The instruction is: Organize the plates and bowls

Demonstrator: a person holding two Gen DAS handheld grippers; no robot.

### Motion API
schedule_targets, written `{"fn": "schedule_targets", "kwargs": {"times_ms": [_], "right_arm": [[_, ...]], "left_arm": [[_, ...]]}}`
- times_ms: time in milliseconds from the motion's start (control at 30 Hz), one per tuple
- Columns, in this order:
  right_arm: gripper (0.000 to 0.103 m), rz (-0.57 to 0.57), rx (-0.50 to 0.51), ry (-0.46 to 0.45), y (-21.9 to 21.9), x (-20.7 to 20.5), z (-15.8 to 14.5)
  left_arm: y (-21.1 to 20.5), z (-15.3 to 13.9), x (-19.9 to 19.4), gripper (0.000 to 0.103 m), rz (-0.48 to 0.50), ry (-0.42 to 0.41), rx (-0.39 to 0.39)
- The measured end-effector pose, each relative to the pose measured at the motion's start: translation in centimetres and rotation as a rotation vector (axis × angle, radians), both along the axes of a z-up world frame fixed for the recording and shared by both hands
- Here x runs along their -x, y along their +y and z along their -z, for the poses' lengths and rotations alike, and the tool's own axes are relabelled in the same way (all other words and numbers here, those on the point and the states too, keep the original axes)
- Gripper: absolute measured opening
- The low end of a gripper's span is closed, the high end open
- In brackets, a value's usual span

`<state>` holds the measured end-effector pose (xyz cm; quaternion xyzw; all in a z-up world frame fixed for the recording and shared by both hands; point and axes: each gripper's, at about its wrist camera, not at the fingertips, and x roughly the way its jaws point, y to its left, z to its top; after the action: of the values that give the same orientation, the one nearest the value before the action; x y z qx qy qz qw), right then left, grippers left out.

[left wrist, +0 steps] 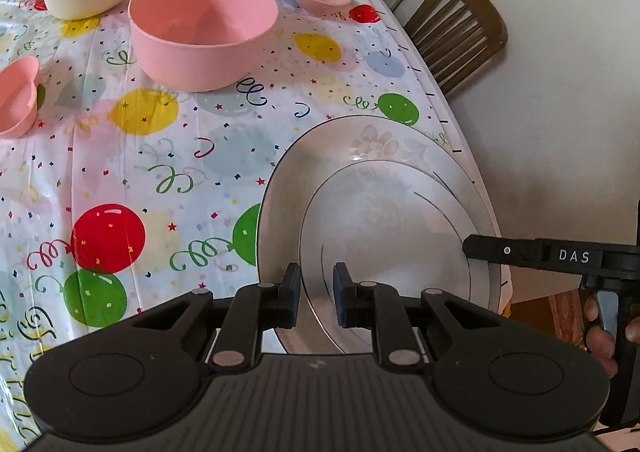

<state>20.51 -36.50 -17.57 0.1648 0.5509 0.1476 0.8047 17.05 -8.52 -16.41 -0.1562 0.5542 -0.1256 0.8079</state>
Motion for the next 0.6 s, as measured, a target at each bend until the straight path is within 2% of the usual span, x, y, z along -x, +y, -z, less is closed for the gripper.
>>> {"fn": "schedule_targets", "kwargs": {"times_ms": [367, 600], "right_arm": [[0.008, -0.014, -0.021, 0.003, -0.28, -0.08, 0.2], [0.007, -0.028, -0.013, -0.007, -0.17, 0.01, 0.18]], "left_arm": [[0.32, 0.0, -0.4, 0.016, -0.018, 0.041, 0.011], [0.59, -0.57, -0.02, 0.016, -0.022, 0.027, -0.011]]}}
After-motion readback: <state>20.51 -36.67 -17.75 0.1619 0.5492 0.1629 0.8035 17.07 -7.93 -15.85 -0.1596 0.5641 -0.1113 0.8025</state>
